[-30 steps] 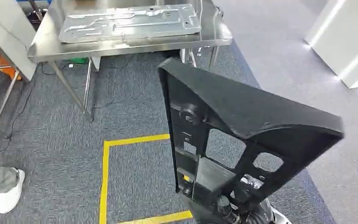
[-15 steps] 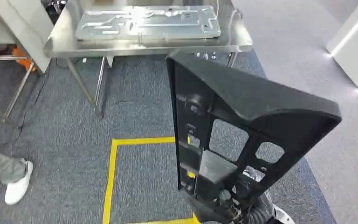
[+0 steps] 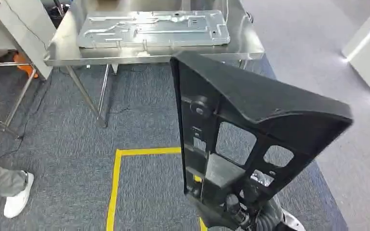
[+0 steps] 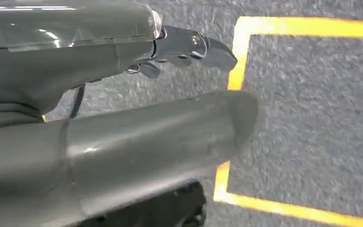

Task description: Take the parts from the cabinet and place them on the table.

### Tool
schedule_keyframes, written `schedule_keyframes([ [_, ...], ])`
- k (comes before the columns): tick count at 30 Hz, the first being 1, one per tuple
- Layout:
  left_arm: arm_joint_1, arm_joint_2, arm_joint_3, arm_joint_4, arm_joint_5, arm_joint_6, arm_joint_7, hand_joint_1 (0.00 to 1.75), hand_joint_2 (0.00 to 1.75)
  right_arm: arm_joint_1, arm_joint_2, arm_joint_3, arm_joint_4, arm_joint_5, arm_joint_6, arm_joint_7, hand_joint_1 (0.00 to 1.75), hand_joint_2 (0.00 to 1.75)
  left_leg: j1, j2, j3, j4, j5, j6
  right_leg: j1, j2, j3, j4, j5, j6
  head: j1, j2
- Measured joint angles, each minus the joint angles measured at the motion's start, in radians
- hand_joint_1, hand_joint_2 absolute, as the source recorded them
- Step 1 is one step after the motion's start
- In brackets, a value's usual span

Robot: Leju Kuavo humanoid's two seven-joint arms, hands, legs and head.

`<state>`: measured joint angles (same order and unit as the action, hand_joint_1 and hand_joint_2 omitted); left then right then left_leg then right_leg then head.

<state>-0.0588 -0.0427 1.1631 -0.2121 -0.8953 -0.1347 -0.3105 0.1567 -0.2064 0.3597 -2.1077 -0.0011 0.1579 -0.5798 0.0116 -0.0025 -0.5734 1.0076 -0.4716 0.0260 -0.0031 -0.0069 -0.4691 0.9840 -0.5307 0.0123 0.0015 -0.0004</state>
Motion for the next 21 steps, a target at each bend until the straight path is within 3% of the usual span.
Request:
schedule_keyframes([
  [2,0.001,0.000,0.000,0.000,-0.003,0.000,0.000,0.00,0.00,-0.001,0.000,0.000,0.000,-0.002,-0.001,-0.001,1.75,1.75,0.004,-0.003,0.016,-0.007,-0.002,0.013,-0.002,0.001,0.002,0.008,-0.006,0.009,0.000,0.000],
  [3,0.000,0.000,0.000,0.000,-0.005,0.000,-0.001,0.00,0.00,-0.001,0.000,0.000,0.000,-0.002,-0.002,-0.001,1.75,1.75,0.005,-0.003,0.025,-0.008,-0.005,0.018,-0.005,0.003,-0.010,0.042,-0.018,0.012,0.000,0.000],
  [4,-0.001,0.000,0.000,0.000,-0.005,0.000,-0.001,0.00,0.00,-0.002,0.000,0.001,-0.001,-0.003,-0.003,-0.002,1.75,1.75,0.006,-0.003,0.028,-0.008,-0.009,0.023,-0.006,0.003,-0.048,0.107,-0.047,0.015,0.001,0.000],
  [6,-0.001,0.000,0.001,0.000,-0.005,0.000,-0.001,0.00,0.00,0.000,0.000,0.002,0.000,-0.003,-0.005,-0.002,1.75,1.75,0.004,-0.004,0.034,-0.008,-0.020,0.026,-0.008,0.003,-0.156,0.271,-0.115,0.021,0.000,0.000],
  [7,-0.001,0.000,0.001,0.000,-0.005,0.000,-0.001,0.00,0.00,0.001,0.000,0.003,0.000,-0.004,-0.005,-0.003,1.75,1.75,0.004,-0.005,0.039,-0.008,-0.026,0.025,-0.009,0.003,-0.201,0.326,-0.129,0.023,0.001,0.000],
  [8,0.001,0.000,0.001,0.000,-0.005,0.000,-0.001,0.00,0.00,0.001,0.000,0.003,0.000,-0.004,-0.006,-0.003,1.75,1.75,0.004,-0.006,0.049,-0.008,-0.034,0.024,-0.009,0.003,-0.221,0.331,-0.113,0.021,0.001,0.000],
  [10,0.002,0.000,0.001,0.000,-0.006,0.000,-0.001,0.00,0.00,0.001,0.000,0.003,0.000,-0.005,-0.009,-0.003,1.75,1.75,0.004,-0.009,0.079,-0.009,-0.053,0.019,-0.008,0.003,-0.193,0.214,-0.015,0.013,0.001,0.000],
  [11,0.001,0.000,0.001,0.000,-0.006,0.000,-0.001,0.00,0.00,0.001,0.000,0.003,0.000,-0.005,-0.010,-0.003,1.75,1.75,0.004,-0.011,0.095,-0.011,-0.062,0.017,-0.006,0.003,-0.166,0.132,0.041,0.005,0.001,0.000],
  [12,0.002,-0.001,0.001,0.000,-0.006,0.000,-0.001,0.00,0.00,0.001,0.000,0.003,0.000,-0.005,-0.011,-0.003,1.75,1.75,0.007,-0.011,0.102,-0.018,-0.070,0.015,0.004,0.003,-0.144,0.040,0.110,-0.009,0.001,0.000],
  [14,-0.004,-0.003,0.001,0.000,-0.007,0.000,-0.002,0.00,0.00,0.001,0.000,0.004,-0.001,-0.006,-0.011,-0.006,1.75,1.75,0.009,-0.015,0.112,-0.027,-0.080,-0.001,0.017,0.007,-0.148,0.036,0.056,-0.019,0.001,0.000],
  [15,-0.002,-0.003,0.001,0.000,-0.007,0.001,-0.001,0.00,0.00,0.003,0.001,0.005,-0.002,-0.007,-0.011,-0.006,1.75,1.75,0.009,-0.014,0.125,-0.040,-0.080,-0.009,0.017,0.008,-0.139,0.026,0.065,-0.029,0.001,0.000],
  [16,0.001,-0.003,0.001,0.000,-0.008,0.001,-0.002,0.00,0.00,0.003,0.001,0.005,-0.002,-0.007,-0.011,-0.007,1.75,1.75,0.005,-0.011,0.130,-0.021,-0.057,-0.018,0.017,0.011,-0.128,0.011,0.074,-0.037,0.000,0.000],
  [17,0.000,0.000,0.001,0.000,-0.008,0.002,-0.002,0.00,0.00,0.003,0.001,0.006,-0.003,-0.007,-0.011,-0.010,1.75,1.75,0.002,-0.011,0.145,-0.026,-0.062,-0.024,0.006,0.011,-0.104,0.001,0.083,-0.046,0.001,0.000],
  [18,0.000,0.000,0.001,0.000,-0.008,0.002,-0.002,0.00,0.00,0.004,0.000,0.006,-0.003,-0.007,-0.011,-0.011,1.75,1.75,0.003,-0.007,0.148,-0.010,-0.083,-0.024,0.003,0.008,-0.084,-0.007,0.084,-0.046,0.000,0.000],
  [19,-0.004,0.000,0.001,0.000,-0.009,0.000,-0.003,0.00,0.00,0.002,0.002,0.006,-0.003,-0.007,-0.012,-0.011,1.75,1.75,0.003,-0.005,0.126,0.036,-0.100,-0.025,0.003,0.007,-0.076,-0.008,0.079,-0.052,0.001,0.000],
  [21,-0.008,0.001,0.001,0.000,-0.010,0.001,-0.003,0.00,0.00,0.002,0.004,0.006,-0.003,-0.007,-0.012,-0.014,1.75,1.75,0.006,-0.004,0.031,0.176,-0.155,-0.034,0.005,0.006,-0.068,-0.007,0.063,-0.052,0.000,0.000],
])
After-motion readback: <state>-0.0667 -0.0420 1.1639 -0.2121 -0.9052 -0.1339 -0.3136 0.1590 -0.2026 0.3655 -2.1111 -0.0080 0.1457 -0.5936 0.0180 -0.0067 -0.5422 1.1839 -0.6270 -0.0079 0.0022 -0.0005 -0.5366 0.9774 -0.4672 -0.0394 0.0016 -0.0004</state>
